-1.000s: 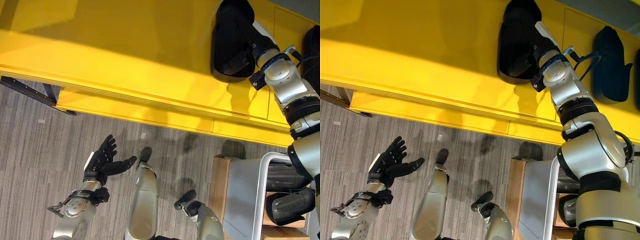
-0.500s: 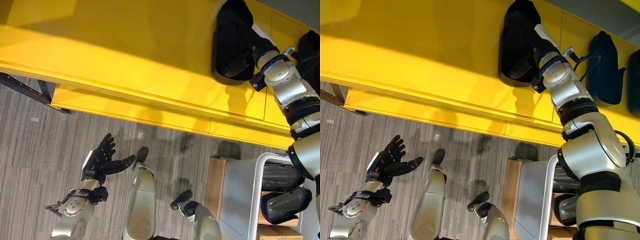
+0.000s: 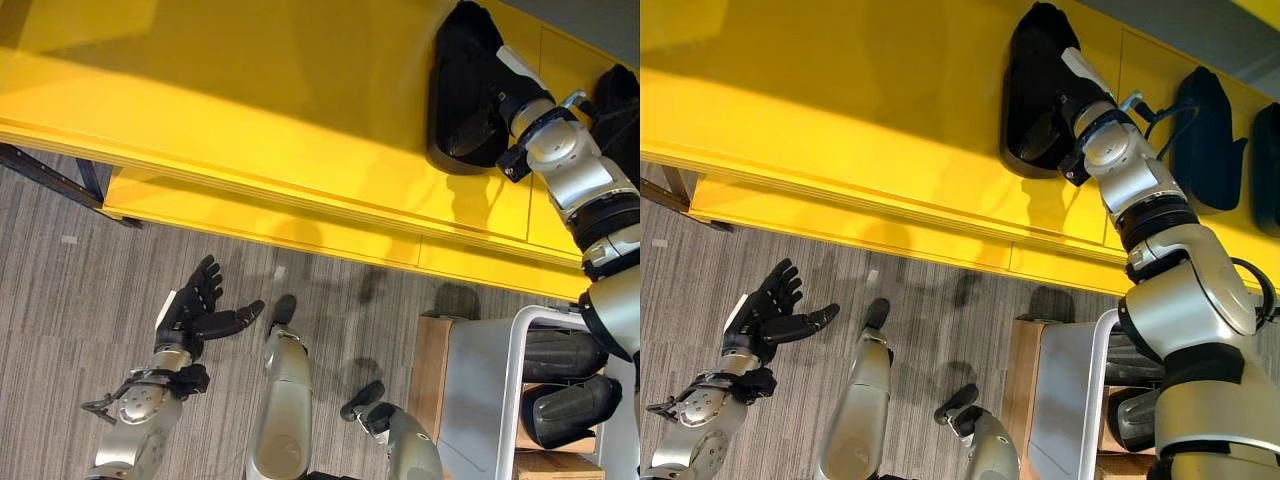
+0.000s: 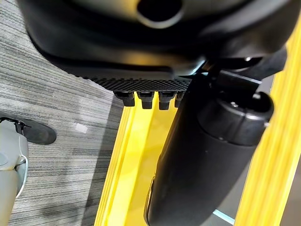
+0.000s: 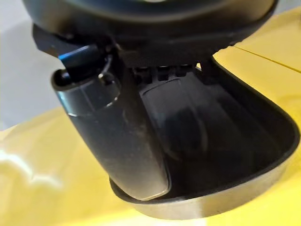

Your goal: Move parts from the plastic box to the shelf.

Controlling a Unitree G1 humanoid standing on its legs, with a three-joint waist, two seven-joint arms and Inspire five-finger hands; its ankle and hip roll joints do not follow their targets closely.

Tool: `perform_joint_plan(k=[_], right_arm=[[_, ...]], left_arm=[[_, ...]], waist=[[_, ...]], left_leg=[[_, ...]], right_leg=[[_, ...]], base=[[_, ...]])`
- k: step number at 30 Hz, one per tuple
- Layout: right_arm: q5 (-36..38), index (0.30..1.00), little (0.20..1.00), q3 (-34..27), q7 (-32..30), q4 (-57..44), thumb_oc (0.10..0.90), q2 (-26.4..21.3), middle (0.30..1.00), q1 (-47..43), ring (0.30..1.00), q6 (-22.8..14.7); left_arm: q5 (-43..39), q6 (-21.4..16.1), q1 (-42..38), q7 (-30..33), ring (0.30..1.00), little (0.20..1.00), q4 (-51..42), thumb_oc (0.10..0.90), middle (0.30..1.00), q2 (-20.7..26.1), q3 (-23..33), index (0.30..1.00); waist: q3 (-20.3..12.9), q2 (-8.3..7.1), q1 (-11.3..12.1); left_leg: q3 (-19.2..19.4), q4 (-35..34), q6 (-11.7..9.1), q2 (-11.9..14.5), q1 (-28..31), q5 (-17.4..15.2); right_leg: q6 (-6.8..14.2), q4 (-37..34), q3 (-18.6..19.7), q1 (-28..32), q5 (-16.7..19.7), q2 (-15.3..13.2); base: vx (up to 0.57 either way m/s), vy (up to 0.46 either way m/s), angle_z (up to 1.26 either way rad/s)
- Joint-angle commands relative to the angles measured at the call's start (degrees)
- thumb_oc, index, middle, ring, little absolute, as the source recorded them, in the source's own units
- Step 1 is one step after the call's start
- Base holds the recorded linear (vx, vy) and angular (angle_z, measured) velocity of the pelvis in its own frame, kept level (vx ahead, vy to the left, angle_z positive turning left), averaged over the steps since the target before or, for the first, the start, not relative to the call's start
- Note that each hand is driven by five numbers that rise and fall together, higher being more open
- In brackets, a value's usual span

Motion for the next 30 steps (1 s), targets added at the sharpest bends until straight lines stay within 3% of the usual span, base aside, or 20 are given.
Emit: perform_joint_plan(k=[1,21,30], right_arm=[[1.8,1.000,1.000,0.7,-2.6,-2.6,0.900,-6.0,1.000,-8.2,1.000,-2.1],[2.2,1.000,1.000,2.6,-2.2,-4.6,0.900,-7.6,1.000,-10.8,1.000,-2.3],[5.0,1.000,1.000,-1.0,-2.9,-17.4,0.900,-10.1,1.000,-6.6,1.000,-3.7]], left_arm=[[-0.2,-4.5,0.1,-1.7,1.000,1.000,-3.1,0.900,1.000,1.8,2.9,1.000],[-0.3,-4.1,0.2,-2.4,1.000,1.000,-1.6,0.900,1.000,2.5,4.3,1.000],[0.4,-3.9,0.0,-2.2,1.000,1.000,-0.7,0.900,1.000,1.9,4.1,1.000]], waist=[[-3.0,-1.81,-0.6],[-5.9,-3.73,-1.8],[-7.3,-3.83,-3.5]], left_leg=[[1.7,3.9,1.9,2.1,4.5,-11.5],[1.9,4.2,2.0,2.6,6.2,-12.6],[2.8,4.4,2.0,2.8,7.4,-13.1]], right_leg=[[1.2,2.8,3.6,-3.3,6.3,1.8],[1.6,2.3,4.0,-1.8,6.9,2.5],[1.6,2.1,4.8,-1.1,6.8,2.5]], base=[[0.00,0.000,0.00],[0.00,0.000,0.00],[-0.02,0.013,-0.07]])
